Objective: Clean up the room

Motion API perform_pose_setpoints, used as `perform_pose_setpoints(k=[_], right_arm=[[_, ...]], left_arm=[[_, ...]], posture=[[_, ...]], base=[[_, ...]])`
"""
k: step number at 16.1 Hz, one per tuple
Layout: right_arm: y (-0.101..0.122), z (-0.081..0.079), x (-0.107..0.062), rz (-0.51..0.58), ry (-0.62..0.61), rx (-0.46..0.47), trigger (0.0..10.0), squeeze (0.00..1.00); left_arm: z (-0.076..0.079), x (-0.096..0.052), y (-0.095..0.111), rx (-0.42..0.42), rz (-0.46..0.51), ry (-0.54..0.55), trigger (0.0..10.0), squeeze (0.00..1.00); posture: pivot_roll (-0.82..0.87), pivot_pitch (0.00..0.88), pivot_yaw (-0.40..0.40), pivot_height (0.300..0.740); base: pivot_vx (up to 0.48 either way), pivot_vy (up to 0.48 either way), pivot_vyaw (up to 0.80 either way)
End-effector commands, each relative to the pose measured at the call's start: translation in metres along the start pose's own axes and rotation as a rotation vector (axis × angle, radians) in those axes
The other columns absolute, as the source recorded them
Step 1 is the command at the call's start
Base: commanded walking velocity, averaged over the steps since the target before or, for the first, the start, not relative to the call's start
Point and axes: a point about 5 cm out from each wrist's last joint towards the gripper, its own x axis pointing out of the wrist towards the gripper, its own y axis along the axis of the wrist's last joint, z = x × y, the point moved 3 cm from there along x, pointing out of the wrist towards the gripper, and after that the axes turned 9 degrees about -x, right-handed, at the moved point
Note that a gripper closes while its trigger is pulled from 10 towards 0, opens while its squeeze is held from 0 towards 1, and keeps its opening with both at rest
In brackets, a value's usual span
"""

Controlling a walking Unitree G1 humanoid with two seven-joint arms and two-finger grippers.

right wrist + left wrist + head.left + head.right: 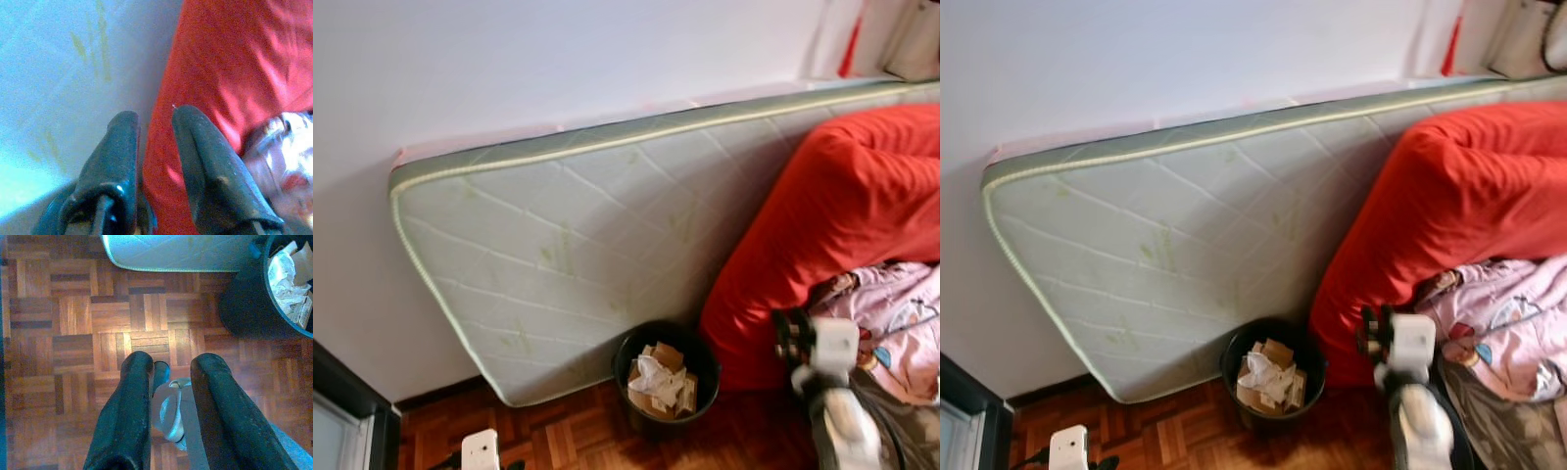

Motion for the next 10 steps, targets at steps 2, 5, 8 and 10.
perform_pose_setpoints(k=[2,5,8,10], right_arm=[[-0.011,0.018,-0.025,-0.044,-0.066,-0.024,10.0,0.00],[-0.050,0.044,-0.071,-0.217,-0.171,-0.071,10.0,0.00],[-0.076,0.057,-0.083,-0.355,-0.231,-0.057,10.0,0.00],[-0.079,0.064,-0.082,-0.387,-0.261,-0.042,10.0,0.00]], left_arm=[[-0.003,-0.002,-0.004,0.005,-0.002,0.004,10.0,0.00],[0.000,-0.002,-0.004,0.006,0.004,-0.005,10.0,0.00],[0.019,0.002,-0.001,0.044,-0.004,-0.058,10.0,0.00],[0.033,0.005,0.002,0.047,-0.004,-0.082,10.0,0.00]], posture=[[0.14,0.000,-0.067,0.740],[0.11,0.000,-0.050,0.740],[0.04,0.000,-0.012,0.740],[0.00,0.000,0.012,0.740]], base=[[0.000,0.000,0.00],[0.000,0.000,0.00],[0.000,0.000,0.00],[0.000,0.000,0.00]])
